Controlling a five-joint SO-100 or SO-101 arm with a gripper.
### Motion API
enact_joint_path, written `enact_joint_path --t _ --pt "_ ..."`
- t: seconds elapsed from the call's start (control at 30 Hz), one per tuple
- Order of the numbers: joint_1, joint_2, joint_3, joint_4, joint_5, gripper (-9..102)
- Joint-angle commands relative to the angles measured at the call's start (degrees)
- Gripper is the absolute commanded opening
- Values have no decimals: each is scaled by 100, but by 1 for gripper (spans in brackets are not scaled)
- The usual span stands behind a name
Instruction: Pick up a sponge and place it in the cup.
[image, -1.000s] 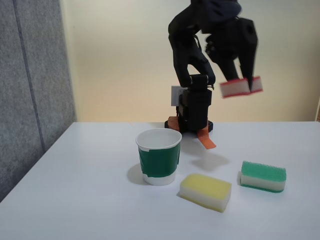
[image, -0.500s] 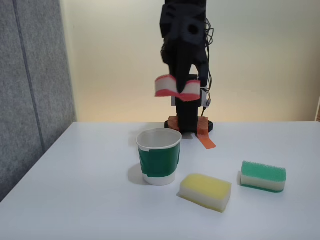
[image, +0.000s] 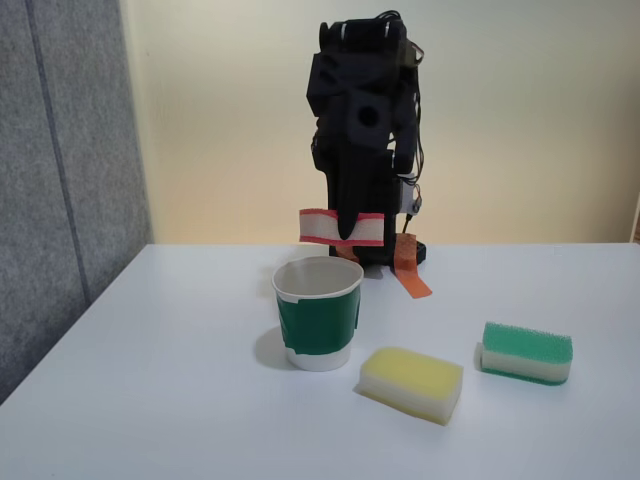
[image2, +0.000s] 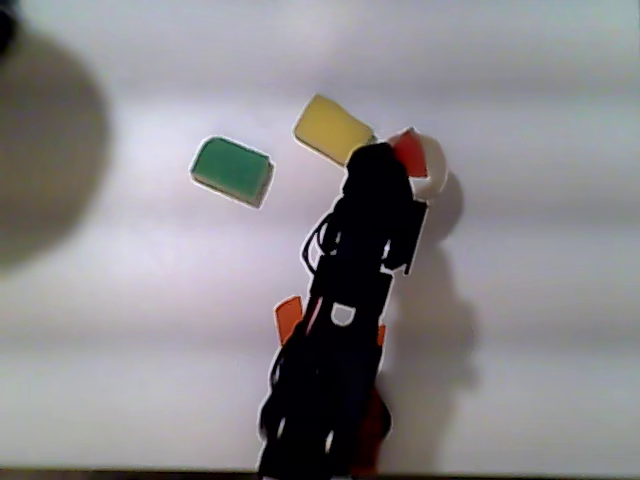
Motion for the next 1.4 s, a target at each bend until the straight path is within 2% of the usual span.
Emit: enact_joint_path --t 0.0,0.23,0.43,0.57,0.87,1.03,1.13,1.37 --pt "-35 167 53 97 -26 0" --pt "-18 -132 -246 -53 -105 1" --pt "79 -519 -642 -396 -589 16" --pt "132 -686 -879 -404 -853 20" --pt "237 -765 -1134 -633 -1468 42" --pt "246 -668 -1143 -536 -1283 35" --pt "255 -492 -1099 -404 -976 26" --pt "-18 571 -325 62 747 0"
